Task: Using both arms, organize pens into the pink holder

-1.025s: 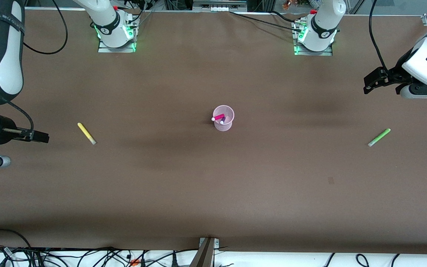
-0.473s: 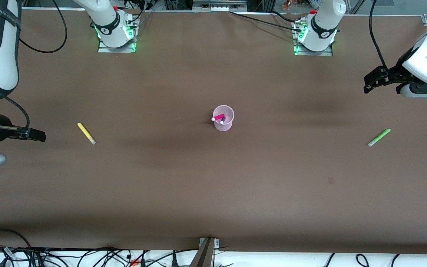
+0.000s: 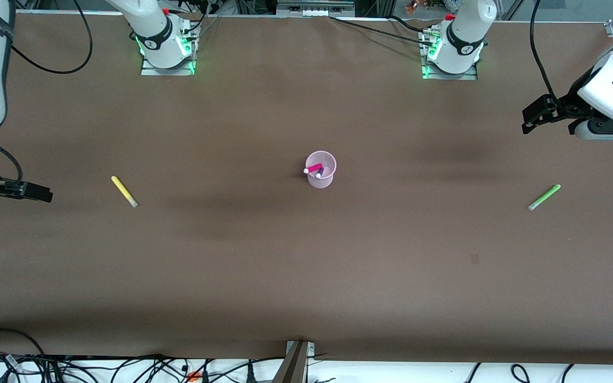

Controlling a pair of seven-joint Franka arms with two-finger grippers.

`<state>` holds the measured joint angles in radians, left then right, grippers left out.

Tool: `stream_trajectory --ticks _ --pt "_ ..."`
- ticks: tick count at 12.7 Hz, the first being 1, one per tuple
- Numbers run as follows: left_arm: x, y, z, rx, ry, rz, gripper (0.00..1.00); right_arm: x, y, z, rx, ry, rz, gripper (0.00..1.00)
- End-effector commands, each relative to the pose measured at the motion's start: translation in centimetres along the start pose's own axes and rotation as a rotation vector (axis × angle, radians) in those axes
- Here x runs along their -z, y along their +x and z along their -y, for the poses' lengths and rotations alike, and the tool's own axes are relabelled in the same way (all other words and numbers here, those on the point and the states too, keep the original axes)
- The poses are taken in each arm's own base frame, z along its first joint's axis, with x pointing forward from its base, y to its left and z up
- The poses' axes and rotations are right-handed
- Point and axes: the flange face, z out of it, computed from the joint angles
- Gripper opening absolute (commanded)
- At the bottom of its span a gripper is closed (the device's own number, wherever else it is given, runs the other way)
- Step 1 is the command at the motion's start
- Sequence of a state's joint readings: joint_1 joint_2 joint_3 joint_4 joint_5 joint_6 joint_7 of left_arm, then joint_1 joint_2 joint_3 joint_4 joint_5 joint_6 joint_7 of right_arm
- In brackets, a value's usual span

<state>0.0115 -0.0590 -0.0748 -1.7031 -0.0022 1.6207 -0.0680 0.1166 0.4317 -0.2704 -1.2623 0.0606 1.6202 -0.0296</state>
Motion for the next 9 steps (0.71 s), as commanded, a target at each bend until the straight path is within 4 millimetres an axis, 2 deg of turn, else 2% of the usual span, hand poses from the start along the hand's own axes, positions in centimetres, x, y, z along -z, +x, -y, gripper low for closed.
stream_trajectory --ticks 1,2,9 --pt "0.5 0.2 -0.2 -0.002 -0.003 0.007 1.0 0.1 -3.9 -0.7 0.021 0.032 -0.077 1.0" --pt "0.6 0.2 -0.2 -0.002 -0.003 0.006 1.0 0.5 -4.2 0.2 0.025 0.023 -0.087 1.0" --pt "0.6 0.2 -0.1 0.001 -0.003 0.006 1.0 0.5 -5.5 0.4 -0.012 0.006 -0.11 1.0"
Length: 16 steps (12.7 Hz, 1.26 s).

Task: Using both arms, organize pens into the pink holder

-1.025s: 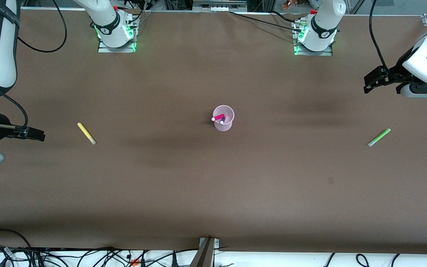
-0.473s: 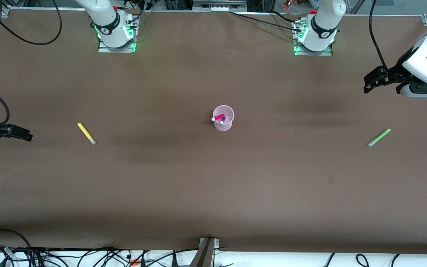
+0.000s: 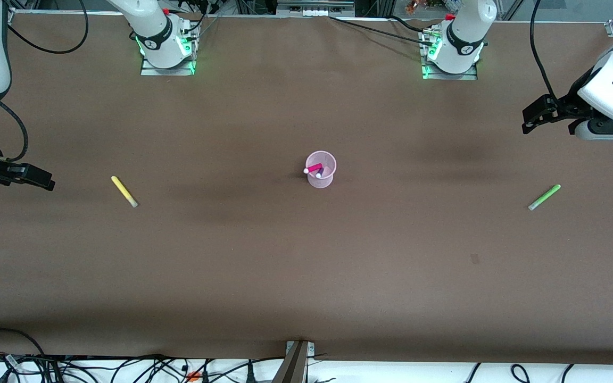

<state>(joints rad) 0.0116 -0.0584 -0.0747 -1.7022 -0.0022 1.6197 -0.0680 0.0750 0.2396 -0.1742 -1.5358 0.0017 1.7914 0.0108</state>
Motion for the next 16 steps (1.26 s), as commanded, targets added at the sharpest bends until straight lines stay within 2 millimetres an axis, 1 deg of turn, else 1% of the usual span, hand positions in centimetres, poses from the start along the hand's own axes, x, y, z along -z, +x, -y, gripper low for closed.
stream_trajectory --ticks 1,4,5,16 --pt "0.6 0.2 -0.1 0.001 -0.003 0.005 1.0 0.2 -1.9 0.0 -0.012 -0.002 -0.043 1.0" --pt "0.7 0.2 -0.1 0.001 -0.003 0.002 1.0 0.0 -1.4 0.6 0.0 -0.003 -0.043 1.0" --pt "0.3 0.4 -0.1 0.0 -0.003 0.01 1.0 -0.2 -1.1 0.8 0.007 -0.006 -0.041 1.0" --pt "0.3 0.5 -0.1 0.0 -0.003 0.01 1.0 -0.2 -0.9 0.8 0.007 -0.009 -0.042 1.0"
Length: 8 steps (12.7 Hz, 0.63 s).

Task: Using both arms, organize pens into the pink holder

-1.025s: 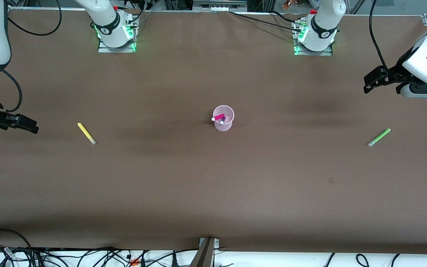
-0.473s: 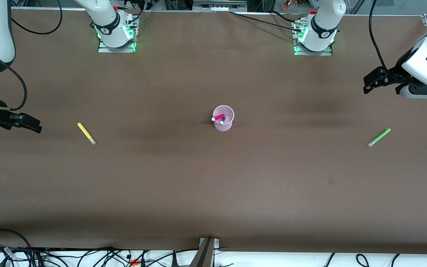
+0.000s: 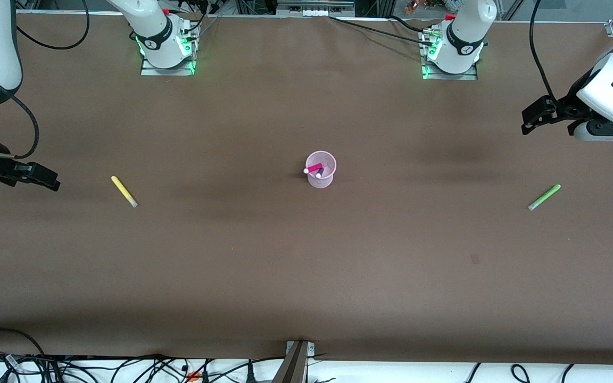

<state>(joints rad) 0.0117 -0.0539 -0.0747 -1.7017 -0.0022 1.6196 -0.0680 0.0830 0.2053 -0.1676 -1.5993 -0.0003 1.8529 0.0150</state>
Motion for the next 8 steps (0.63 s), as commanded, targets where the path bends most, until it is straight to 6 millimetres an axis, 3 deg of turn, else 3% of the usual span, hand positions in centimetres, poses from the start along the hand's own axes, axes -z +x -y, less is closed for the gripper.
stream_trajectory --ticks 1,8 --pt "0.47 0.33 -0.1 0.0 -0.003 0.006 1.0 0.05 -0.2 0.2 0.0 -0.015 -0.007 1.0" --pt "0.62 0.92 0.07 0.003 -0.005 0.003 1.0 0.06 -0.2 0.28 0.008 -0.028 -0.008 1.0"
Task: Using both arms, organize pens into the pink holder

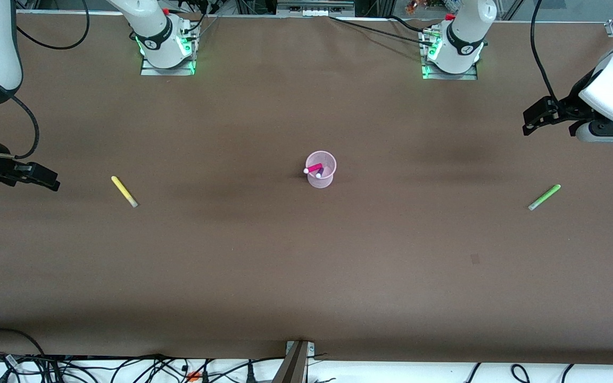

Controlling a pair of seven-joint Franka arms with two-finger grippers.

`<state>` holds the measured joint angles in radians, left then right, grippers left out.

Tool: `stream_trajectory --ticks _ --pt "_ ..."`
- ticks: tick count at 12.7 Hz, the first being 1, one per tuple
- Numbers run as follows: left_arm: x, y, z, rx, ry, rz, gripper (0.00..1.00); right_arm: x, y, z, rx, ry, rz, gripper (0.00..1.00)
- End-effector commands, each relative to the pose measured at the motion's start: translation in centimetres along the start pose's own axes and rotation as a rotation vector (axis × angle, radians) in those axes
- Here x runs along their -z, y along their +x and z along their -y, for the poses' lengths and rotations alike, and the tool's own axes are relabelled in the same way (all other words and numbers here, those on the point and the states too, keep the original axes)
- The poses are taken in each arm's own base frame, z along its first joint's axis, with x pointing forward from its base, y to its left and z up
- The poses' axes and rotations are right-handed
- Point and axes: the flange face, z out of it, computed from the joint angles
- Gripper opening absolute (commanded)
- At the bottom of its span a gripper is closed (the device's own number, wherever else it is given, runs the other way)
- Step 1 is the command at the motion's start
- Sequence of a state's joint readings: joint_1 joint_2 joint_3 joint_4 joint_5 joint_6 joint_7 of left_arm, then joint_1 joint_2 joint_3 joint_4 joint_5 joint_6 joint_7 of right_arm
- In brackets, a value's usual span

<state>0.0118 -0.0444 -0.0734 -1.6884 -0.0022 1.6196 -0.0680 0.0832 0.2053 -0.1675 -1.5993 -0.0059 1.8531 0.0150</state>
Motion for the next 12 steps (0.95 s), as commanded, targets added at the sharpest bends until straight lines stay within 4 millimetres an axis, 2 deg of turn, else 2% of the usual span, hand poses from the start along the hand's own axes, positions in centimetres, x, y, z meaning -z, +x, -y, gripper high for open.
stream_trajectory --ticks 1,3,5,8,9,12 --pt "0.6 0.5 0.0 0.001 -0.004 0.007 1.0 0.1 -0.2 0.4 0.005 -0.022 -0.009 1.0" --pt "0.6 0.5 0.0 0.001 -0.004 0.007 1.0 1.3 -0.3 0.5 0.005 -0.014 -0.029 1.0" --pt "0.6 0.5 0.0 0.001 -0.004 0.007 1.0 3.9 -0.2 0.5 0.009 -0.011 -0.032 1.0" --pt "0.6 0.5 0.0 0.001 -0.004 0.007 1.0 6.5 -0.3 0.8 0.014 -0.013 -0.009 1.0" --pt "0.5 0.6 0.0 0.001 -0.004 0.007 1.0 6.8 -0.5 1.5 0.024 -0.011 0.0 1.0" --pt "0.5 0.6 0.0 0.001 -0.004 0.006 1.0 7.0 -0.6 1.7 0.027 -0.007 0.004 1.0"
